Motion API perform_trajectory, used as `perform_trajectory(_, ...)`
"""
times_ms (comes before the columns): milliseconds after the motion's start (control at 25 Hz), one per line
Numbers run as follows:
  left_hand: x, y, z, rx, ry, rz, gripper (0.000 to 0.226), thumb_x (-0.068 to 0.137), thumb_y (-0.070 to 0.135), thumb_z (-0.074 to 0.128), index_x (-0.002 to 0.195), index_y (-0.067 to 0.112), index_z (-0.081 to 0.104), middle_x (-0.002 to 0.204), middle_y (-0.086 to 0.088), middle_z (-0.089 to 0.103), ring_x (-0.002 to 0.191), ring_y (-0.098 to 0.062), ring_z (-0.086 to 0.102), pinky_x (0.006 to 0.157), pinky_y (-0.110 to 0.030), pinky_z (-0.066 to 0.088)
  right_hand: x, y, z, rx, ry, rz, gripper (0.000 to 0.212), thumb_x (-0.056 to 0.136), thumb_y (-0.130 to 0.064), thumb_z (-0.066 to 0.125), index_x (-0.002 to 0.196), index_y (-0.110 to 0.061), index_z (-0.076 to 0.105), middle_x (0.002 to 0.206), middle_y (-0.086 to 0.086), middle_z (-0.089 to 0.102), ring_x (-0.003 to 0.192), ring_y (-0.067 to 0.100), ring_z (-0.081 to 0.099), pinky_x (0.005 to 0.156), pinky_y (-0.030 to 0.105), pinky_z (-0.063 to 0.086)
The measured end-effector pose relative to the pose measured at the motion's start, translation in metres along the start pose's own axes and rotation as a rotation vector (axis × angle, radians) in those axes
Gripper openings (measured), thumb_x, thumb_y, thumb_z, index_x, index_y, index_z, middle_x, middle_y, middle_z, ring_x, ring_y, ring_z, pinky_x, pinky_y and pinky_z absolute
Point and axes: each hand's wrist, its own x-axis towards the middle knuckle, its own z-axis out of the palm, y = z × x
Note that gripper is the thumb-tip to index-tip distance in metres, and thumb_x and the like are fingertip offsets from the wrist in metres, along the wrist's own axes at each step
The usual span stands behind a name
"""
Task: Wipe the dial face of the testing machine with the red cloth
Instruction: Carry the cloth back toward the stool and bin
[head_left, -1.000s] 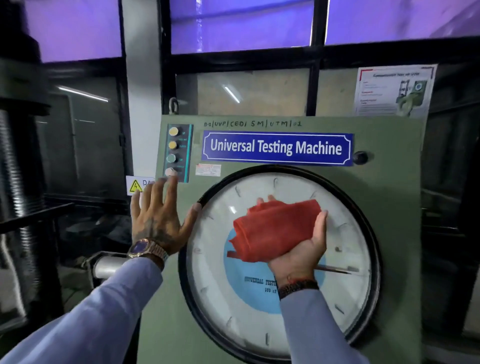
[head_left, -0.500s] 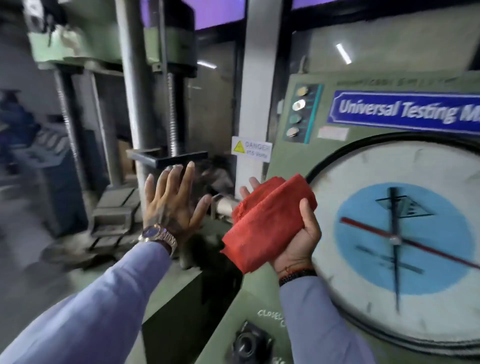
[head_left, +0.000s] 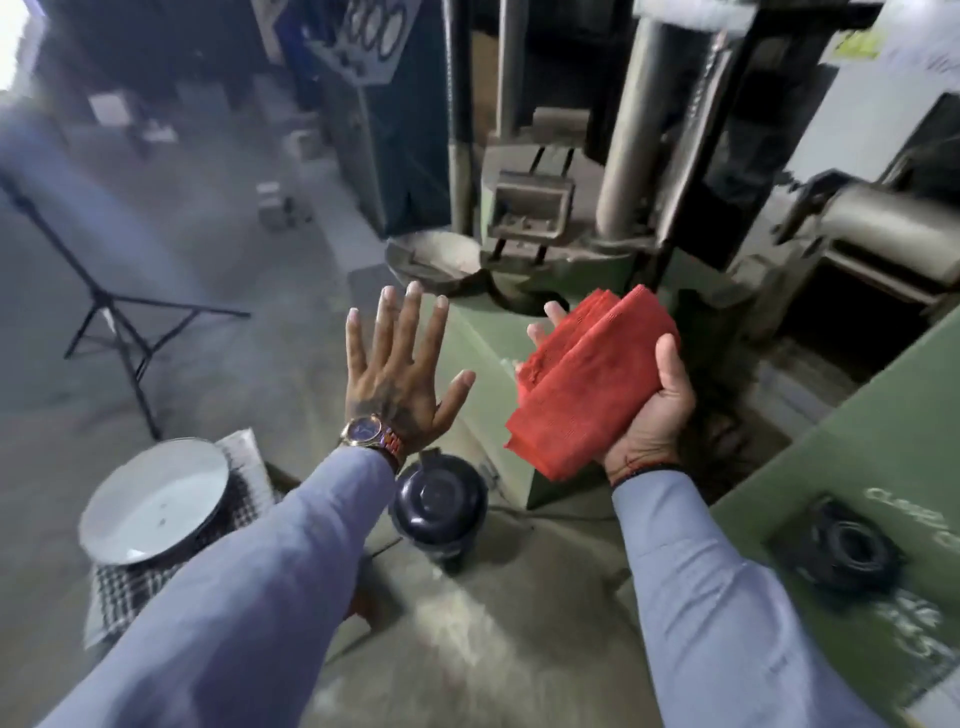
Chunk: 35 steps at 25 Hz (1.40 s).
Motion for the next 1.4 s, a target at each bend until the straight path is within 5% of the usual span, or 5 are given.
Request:
perform_trajectory(200,-0.077,-0.058,0.067,-0.007,-0.111,-0.083,0.09,0.102,0.072,0.037,0.176,0.022,0.021,0.184,-0.013,0.016,0.171,-0.039,0.011,0.134,-0.071,0.008,0.024,0.09,-0.048,0.082,0.016,0.142,0.091,0.099,-0.063,0.048,0.174,-0.014,0.03,0.182,0.028,0.02,0.166,0.057,0.017,0.13,0.077,0.018)
perform_trajectory(440,-0.146,-0.112,0.151,0.001,-0.195,-0.185,0.09,0.102,0.073,0.034,0.176,0.023,0.021,0.184,-0.012,0.018,0.171,-0.037,0.013,0.135,-0.068,0.006,0.046,0.181,-0.127,0.025,0.164,0.215,0.101,0.09,-0.062,0.066,0.172,-0.012,0.035,0.177,0.027,0.036,0.164,0.055,0.028,0.133,0.078,0.008)
perform_trajectory(720,-0.17,-0.128,0.227,-0.015,-0.237,-0.216,0.089,0.102,0.071,0.039,0.175,0.022,0.025,0.184,-0.014,0.017,0.171,-0.038,0.015,0.134,-0.07,0.013,0.068,0.236,-0.193,0.058,0.195,0.337,0.096,0.095,-0.06,0.067,0.17,-0.007,0.039,0.179,0.02,0.036,0.166,0.049,0.029,0.135,0.075,0.005)
perform_trajectory(1280,-0.181,-0.137,0.326,-0.013,-0.343,-0.247,0.087,0.104,0.071,0.032,0.176,0.026,0.017,0.185,-0.008,0.013,0.172,-0.034,0.011,0.135,-0.069,0.009,0.075,0.298,-0.269,0.091,0.517,0.46,0.078,0.098,-0.063,0.063,0.152,-0.008,0.066,0.165,0.015,0.059,0.156,0.042,0.05,0.124,0.063,0.046)
perform_trajectory(1400,-0.182,-0.139,0.335,-0.013,-0.355,-0.262,0.086,0.104,0.07,0.033,0.176,0.025,0.017,0.185,-0.009,0.015,0.172,-0.034,0.013,0.134,-0.07,0.011,0.074,0.306,-0.286,0.109,0.578,0.482,0.078,0.103,-0.063,0.059,0.155,-0.005,0.062,0.159,0.017,0.063,0.152,0.047,0.052,0.129,0.067,0.035)
